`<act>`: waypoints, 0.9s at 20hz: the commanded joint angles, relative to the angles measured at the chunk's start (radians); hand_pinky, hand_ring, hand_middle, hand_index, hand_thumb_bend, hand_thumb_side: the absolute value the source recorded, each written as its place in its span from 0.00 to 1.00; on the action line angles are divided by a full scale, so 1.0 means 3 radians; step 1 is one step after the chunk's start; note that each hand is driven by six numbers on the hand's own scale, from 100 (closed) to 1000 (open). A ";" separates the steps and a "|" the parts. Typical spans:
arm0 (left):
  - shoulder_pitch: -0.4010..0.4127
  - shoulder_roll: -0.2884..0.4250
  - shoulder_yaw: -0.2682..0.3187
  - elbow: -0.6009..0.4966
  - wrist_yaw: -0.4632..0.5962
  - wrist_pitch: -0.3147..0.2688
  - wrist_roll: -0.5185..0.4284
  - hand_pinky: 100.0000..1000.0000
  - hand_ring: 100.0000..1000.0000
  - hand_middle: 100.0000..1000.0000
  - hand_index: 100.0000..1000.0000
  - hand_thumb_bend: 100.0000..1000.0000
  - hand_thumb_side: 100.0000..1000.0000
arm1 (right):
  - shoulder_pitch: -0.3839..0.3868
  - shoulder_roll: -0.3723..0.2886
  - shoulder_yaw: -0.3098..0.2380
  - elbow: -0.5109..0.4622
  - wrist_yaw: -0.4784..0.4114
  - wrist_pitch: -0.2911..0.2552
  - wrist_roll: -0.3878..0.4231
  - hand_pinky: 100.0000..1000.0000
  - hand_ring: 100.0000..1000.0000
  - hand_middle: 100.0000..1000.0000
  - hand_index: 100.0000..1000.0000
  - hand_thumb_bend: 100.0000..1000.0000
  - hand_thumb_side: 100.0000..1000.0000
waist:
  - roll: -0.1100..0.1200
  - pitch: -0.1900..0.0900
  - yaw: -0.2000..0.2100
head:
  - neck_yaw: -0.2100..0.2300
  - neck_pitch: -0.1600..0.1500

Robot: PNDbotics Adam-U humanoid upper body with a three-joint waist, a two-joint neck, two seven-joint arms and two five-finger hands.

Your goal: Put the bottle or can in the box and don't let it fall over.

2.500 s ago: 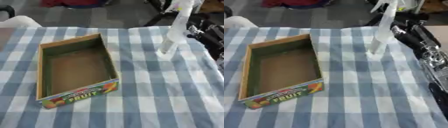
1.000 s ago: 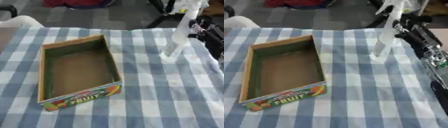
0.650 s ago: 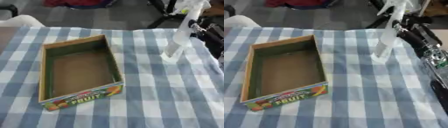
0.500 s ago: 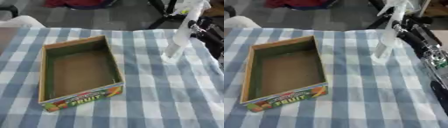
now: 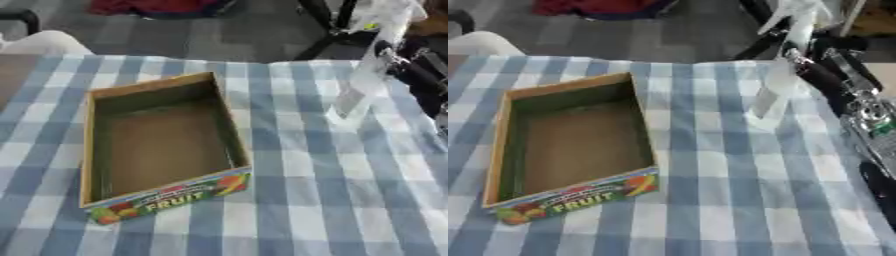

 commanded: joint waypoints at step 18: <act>-0.0046 0.0022 0.0011 -0.0083 0.0011 -0.0009 -0.0020 0.98 0.42 0.52 0.75 0.65 0.36 | -0.0133 -0.0075 0.0003 -0.0003 -0.0036 -0.0023 0.0012 0.83 1.00 1.00 0.87 0.00 0.53 | -0.0017 -0.0008 0.0073 | -0.0046 -0.0097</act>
